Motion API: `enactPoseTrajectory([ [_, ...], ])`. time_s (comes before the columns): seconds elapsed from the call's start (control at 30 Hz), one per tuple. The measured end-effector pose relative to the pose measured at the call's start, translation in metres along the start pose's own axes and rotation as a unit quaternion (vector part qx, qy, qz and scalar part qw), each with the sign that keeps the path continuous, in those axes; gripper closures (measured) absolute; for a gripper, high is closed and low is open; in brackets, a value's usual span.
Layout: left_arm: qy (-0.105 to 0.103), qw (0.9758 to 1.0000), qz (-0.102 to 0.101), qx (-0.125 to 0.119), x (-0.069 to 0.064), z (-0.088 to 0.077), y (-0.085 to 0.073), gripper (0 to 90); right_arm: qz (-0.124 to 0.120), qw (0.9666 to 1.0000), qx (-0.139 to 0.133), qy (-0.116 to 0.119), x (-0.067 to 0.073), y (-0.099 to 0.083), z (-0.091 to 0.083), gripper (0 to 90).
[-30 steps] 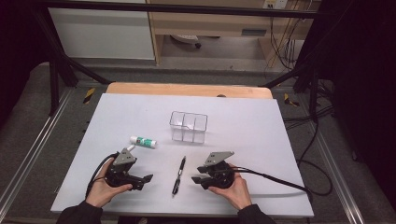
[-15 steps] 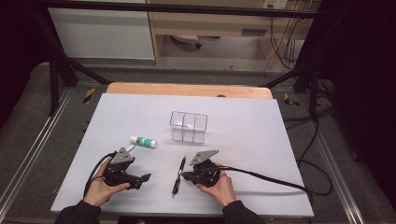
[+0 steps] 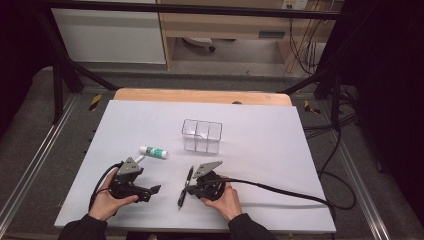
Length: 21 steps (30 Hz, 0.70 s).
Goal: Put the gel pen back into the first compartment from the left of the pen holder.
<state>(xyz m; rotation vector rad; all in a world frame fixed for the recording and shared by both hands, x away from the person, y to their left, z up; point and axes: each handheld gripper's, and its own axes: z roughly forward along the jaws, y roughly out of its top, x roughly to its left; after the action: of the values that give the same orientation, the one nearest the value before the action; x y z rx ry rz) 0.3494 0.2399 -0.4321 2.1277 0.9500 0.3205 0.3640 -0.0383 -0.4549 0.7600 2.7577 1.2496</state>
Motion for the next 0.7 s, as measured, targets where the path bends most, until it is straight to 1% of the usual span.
enactPoseTrajectory([
  [0.07,0.0,1.0,-0.001,0.0,0.0,0.0,0.0,7.0,-0.001,1.0,-0.003,0.004,0.001,0.002,0.003,90.0],
  [0.23,0.001,1.0,-0.004,0.0,0.001,-0.001,0.0,6.9,-0.004,1.0,-0.003,0.005,0.003,0.008,0.008,90.0],
  [0.33,0.001,1.0,-0.006,0.0,0.001,-0.001,0.0,6.9,-0.001,1.0,-0.006,0.006,0.004,0.011,0.012,90.0],
  [0.53,0.001,1.0,-0.006,-0.002,0.002,-0.002,0.0,7.0,-0.004,1.0,-0.006,0.003,0.005,0.016,0.017,90.0],
  [0.6,0.001,1.0,-0.007,-0.002,0.002,-0.002,0.0,6.9,-0.002,1.0,-0.007,0.004,0.005,0.017,0.018,90.0],
  [0.7,0.001,1.0,-0.007,-0.003,0.002,-0.003,0.0,6.8,-0.008,1.0,-0.003,0.001,0.005,0.016,0.015,89.3],
])
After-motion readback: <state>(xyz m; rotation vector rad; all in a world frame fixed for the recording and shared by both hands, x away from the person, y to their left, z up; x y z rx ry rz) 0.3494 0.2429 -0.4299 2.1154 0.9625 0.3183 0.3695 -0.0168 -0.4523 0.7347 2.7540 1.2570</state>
